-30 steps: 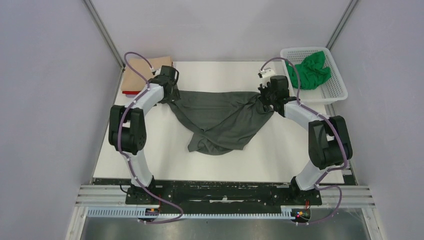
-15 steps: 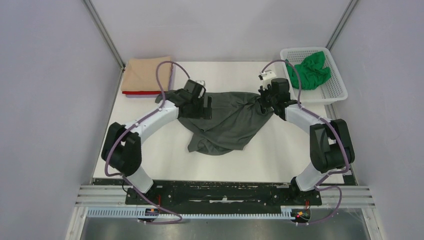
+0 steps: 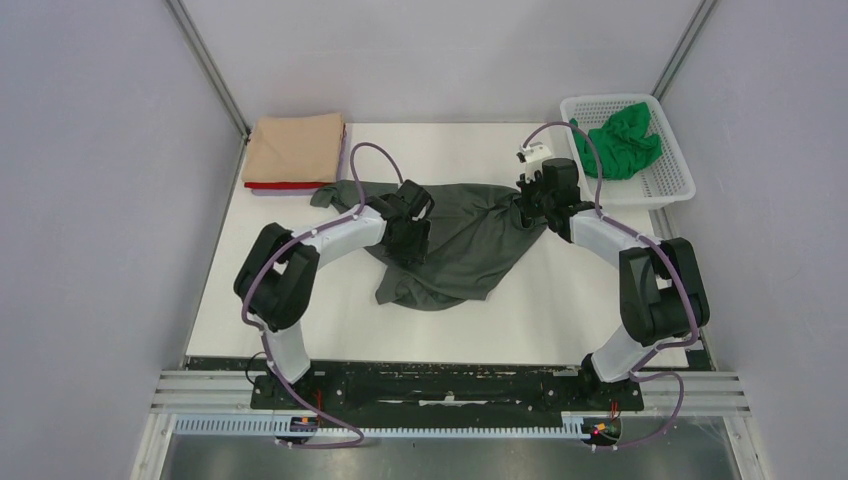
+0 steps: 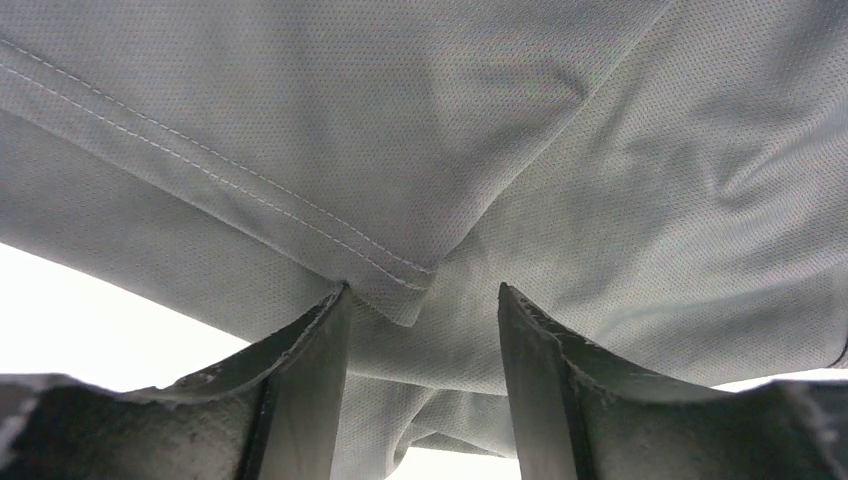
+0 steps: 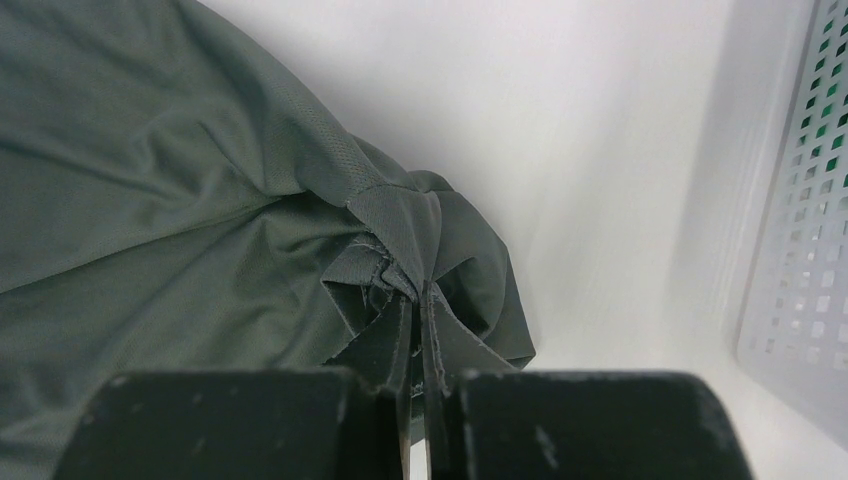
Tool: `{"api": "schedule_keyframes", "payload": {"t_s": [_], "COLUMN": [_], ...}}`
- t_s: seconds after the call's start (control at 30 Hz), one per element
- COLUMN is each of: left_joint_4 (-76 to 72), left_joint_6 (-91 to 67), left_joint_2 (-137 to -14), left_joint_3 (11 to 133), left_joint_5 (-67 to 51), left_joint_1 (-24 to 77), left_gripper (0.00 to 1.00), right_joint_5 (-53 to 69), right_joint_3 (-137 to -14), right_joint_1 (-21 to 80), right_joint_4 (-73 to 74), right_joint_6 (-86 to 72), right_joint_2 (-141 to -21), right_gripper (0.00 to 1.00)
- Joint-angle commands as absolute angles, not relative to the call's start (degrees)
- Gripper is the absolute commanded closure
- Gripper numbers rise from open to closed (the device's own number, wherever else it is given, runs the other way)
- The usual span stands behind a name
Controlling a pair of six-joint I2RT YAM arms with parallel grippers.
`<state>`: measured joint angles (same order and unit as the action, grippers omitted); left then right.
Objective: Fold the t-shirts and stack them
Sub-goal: Flatten out the tshirt
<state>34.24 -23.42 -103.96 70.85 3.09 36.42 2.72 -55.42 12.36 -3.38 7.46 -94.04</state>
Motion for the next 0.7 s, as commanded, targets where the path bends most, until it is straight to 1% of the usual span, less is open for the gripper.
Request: {"api": "schedule_keyframes", "payload": {"t_s": [0.0,0.03,0.23,0.4,0.5,0.57,0.63,0.67], "left_joint_4": [33.75,33.74,34.71,34.37,34.1,34.23,34.36,34.39], "left_joint_6": [-23.44,-23.47,-23.72,-25.45,-26.11,-26.54,-26.65,-26.75], "left_joint_2": [-105.07,-105.32,-106.98,-106.88,-107.01,-107.14,-107.1,-106.97], "left_joint_3": [73.26,73.29,74.0,74.75,75.29,75.76,76.12,76.26], "left_joint_5": [4.14,4.28,6.35,7.87,8.46,9.15,9.68,10.02], "left_joint_1": [37.17,37.28,37.38,37.43,37.44,37.37,37.37,37.41], "left_gripper": [0.42,0.45,0.56,0.61,0.67,0.73,0.82,0.84], "right_joint_5": [2.03,1.94,2.02,2.02,1.96,2.02,2.02,1.98], "right_joint_3": [-55.11,-55.1,-55.04,-54.75,-54.71,-54.78,-54.92,-54.93], "right_joint_1": [12.13,12.13,12.01,12.04,12.04,12.04,12.01,12.04], "right_joint_4": [-4.48,-4.36,-3.93,-3.9,-3.86,-3.82,-3.78,-3.78], "right_joint_6": [7.56,7.63,7.89,7.91,7.91,7.91,7.91,7.91], "right_joint_2": [-92.43,-92.38,-91.89,-91.58,-91.73,-91.83,-91.97,-91.97], "right_gripper": [1.0,1.0,1.0,1.0,1.0,1.0,1.0,1.0]}}
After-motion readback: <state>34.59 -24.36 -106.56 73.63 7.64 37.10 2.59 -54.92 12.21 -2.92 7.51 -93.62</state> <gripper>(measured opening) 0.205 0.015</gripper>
